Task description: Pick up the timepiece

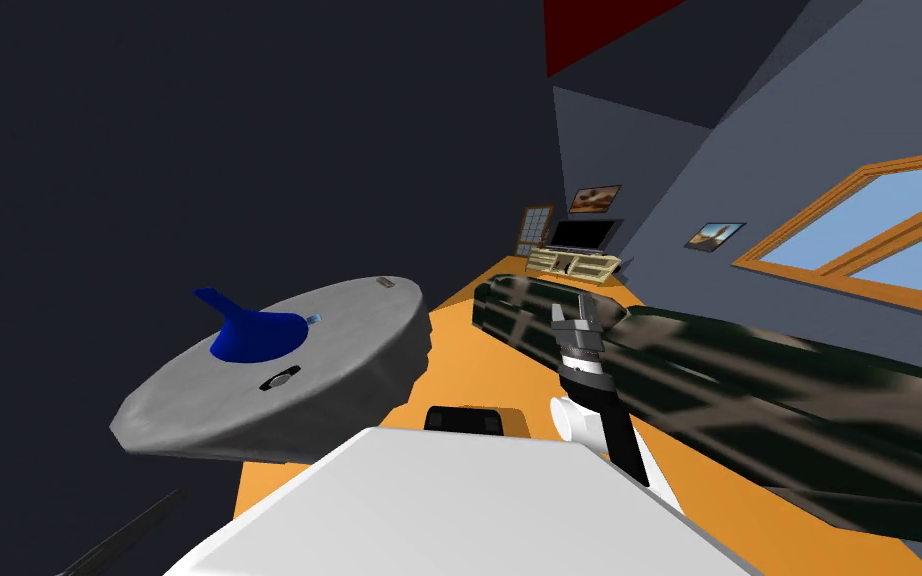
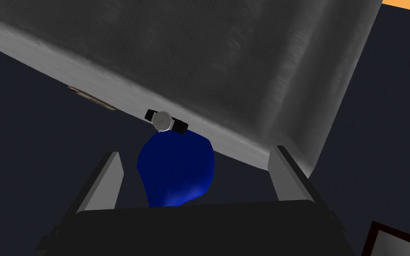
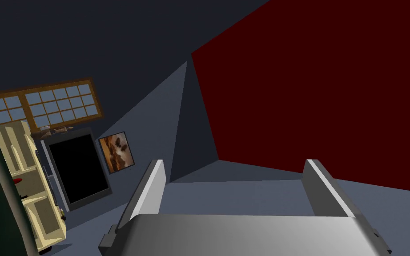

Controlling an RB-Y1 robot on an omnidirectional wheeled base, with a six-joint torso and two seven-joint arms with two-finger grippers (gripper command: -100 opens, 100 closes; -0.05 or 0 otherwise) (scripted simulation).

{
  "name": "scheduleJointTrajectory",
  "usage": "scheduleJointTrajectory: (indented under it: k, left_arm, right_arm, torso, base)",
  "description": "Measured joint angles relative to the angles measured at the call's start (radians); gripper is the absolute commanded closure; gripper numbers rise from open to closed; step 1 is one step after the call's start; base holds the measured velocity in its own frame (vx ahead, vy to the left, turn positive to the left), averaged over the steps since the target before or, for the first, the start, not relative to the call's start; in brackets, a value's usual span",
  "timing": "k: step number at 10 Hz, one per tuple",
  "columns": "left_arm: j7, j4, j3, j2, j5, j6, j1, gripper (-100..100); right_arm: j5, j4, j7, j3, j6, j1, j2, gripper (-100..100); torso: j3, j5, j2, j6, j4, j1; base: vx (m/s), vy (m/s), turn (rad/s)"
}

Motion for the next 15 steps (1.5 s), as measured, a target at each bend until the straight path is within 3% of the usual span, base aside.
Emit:
scheduleJointTrajectory:
  k: [2,9,15]
  left_arm:
    - [-0.001,-0.006,0.024,0.035,0.024,0.026,0.05,-100]
    - [-0.014,0.029,0.072,0.227,0.124,0.133,0.239,-100]
    - [-0.017,0.028,0.088,0.319,0.168,0.186,0.406,-100]
  right_arm:
    - [0.0,0.0,0.0,0.0,0.0,0.0,0.0,0]
    - [0.0,0.0,0.0,0.0,0.0,0.0,0.0,0]
    - [0.0,0.0,0.0,0.0,0.0,0.0,0.0,0]
  torso:
    - [0.0,0.0,0.0,0.0,0.0,0.0]
    - [0.0,0.001,-0.001,-0.001,0.0,0.004]
    - [0.0,0.0,0.0,-0.002,0.0,0.0]
  base:
    - [0.053,0.026,-0.362]
    - [0.047,0.068,-0.344]
    - [0.019,0.039,-0.151]
